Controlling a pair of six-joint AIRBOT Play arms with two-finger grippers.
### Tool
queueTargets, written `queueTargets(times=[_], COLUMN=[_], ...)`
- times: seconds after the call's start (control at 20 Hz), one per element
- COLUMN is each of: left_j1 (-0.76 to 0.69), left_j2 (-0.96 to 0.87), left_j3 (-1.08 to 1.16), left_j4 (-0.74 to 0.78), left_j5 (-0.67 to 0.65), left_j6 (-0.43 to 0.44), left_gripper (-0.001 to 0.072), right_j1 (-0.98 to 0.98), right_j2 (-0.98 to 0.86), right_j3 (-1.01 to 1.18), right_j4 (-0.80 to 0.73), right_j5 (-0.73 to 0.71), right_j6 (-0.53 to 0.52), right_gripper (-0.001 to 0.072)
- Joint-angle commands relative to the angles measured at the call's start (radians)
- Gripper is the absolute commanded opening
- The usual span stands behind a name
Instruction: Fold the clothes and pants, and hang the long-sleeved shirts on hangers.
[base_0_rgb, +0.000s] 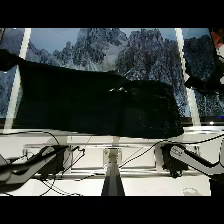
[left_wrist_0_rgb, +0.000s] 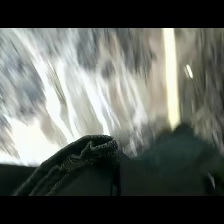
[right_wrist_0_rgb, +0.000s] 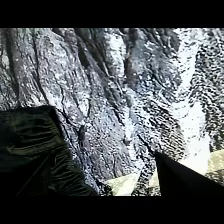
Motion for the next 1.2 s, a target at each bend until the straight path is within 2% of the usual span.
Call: queueTargets(times=[0.0,0.35,0.55,0.75,0.9,0.95,1.1,1.15], left_j1=[0.035,0.032,-0.002,-0.09,-0.153,-0.164,-0.158,-0.142], left_j2=[0.077,-0.174,-0.392,-0.551,-0.613,-0.622,-0.618,-0.613], left_j3=[-0.001,-0.001,-0.001,-0.001,-0.001,-0.001,0.0,0.0], left_j4=[0.018,-0.003,-0.164,-0.432,-0.509,-0.509,-0.499,-0.488], left_j5=[0.088,0.145,0.283,0.484,0.671,0.724,0.781,0.75], left_j6=[0.002,0.003,0.009,0.187,0.251,0.251,0.254,0.254], left_gripper=[0.0023,0.0023,0.0023,0.0022,0.004,0.0161,0.0658,0.0692], right_j1=[0.0,0.0,0.0,0.0,0.0,0.0,0.0,0.0], right_j2=[0.0,-0.004,-0.004,-0.004,-0.004,-0.004,-0.004,-0.004], right_j3=[0.0,-0.003,-0.003,-0.003,-0.003,-0.003,-0.003,-0.003], right_j4=[0.0,0.0,0.0,0.001,0.007,0.013,0.03,0.03], right_j5=[0.003,-0.004,-0.023,-0.031,-0.031,-0.031,-0.031,-0.031], right_j6=[0.0,0.0,0.0,0.001,0.007,0.014,0.026,0.026], right_gripper=[0.0693,0.0693,0.0693,0.0693,0.0693,0.0693,0.0693,0.0693])
